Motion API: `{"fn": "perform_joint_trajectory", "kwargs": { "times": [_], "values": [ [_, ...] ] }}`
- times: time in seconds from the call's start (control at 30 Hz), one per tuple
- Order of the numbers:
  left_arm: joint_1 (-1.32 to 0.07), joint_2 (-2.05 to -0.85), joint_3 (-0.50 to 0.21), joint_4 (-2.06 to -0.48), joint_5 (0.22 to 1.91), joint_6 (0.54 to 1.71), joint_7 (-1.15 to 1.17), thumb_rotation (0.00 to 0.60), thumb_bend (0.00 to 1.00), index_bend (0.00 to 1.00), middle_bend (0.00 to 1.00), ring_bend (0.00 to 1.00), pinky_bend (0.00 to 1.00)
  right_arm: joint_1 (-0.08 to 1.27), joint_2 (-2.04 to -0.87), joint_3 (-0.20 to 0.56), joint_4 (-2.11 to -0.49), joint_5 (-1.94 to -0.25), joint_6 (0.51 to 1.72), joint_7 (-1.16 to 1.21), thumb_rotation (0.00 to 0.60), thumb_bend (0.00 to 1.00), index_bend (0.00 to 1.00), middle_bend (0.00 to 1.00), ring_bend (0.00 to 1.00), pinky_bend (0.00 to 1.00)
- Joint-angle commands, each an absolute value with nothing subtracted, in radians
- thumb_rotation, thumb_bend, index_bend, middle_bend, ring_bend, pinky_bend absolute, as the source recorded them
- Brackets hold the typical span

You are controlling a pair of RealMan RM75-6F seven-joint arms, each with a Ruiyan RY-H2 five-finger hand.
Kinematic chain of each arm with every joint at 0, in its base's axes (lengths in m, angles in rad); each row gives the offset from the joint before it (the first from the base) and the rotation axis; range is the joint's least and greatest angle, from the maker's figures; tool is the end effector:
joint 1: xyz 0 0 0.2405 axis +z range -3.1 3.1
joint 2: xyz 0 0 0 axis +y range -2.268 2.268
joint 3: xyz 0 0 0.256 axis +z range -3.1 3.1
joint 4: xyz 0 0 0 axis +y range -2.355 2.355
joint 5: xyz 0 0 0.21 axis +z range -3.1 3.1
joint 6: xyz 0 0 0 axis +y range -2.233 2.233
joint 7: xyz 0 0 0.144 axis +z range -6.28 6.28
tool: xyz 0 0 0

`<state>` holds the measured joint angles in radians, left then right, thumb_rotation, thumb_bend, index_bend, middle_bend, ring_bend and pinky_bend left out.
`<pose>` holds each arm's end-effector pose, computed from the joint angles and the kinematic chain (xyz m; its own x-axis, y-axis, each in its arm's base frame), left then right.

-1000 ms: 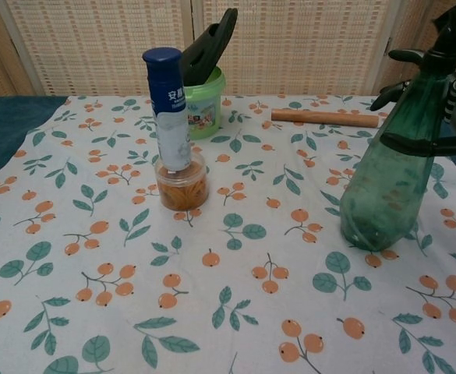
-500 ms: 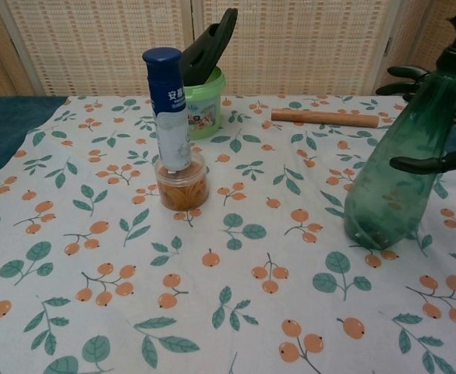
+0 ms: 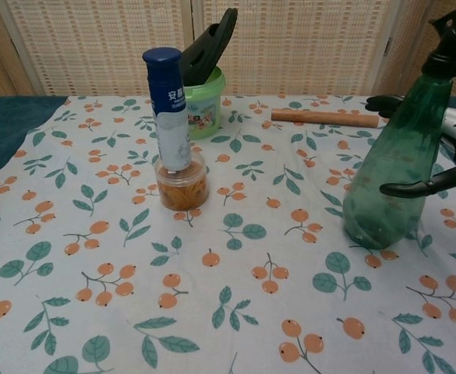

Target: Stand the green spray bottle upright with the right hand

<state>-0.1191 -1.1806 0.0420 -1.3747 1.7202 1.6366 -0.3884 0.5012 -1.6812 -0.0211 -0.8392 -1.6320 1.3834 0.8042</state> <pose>-0.3139 0.1720 0.1536 0.1943 0.0144 0.9808 0.9457 -0.2684 -0.1834 -0.2716 -0.3054 0.0118 -0.0657 -0.2569 0.9642 -0.9056 -0.3904 -0.1658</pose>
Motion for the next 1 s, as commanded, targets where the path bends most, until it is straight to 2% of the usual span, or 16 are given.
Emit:
{"fn": "perform_joint_trajectory", "kwargs": {
  "times": [0.03,0.57,1.0],
  "values": [
    [-0.120,-1.180,0.042,-1.374,1.721,1.636,-0.390,0.600,0.22,0.00,0.00,0.00,0.00,0.501,-1.668,-0.023,-0.865,-1.633,1.373,0.788,0.600,0.00,0.00,0.02,0.00,0.00],
    [-0.123,-1.183,0.048,-1.371,1.729,1.635,-0.388,0.600,0.22,0.00,0.00,0.00,0.00,0.466,-1.611,-0.009,-0.947,-1.614,1.377,0.752,0.600,0.00,0.00,0.01,0.00,0.00],
    [-0.125,-1.183,0.049,-1.374,1.727,1.630,-0.378,0.600,0.22,0.00,0.00,0.00,0.00,0.428,-1.544,-0.034,-1.025,-1.635,1.397,0.717,0.600,0.00,0.00,0.00,0.00,0.00]
  ]
}}
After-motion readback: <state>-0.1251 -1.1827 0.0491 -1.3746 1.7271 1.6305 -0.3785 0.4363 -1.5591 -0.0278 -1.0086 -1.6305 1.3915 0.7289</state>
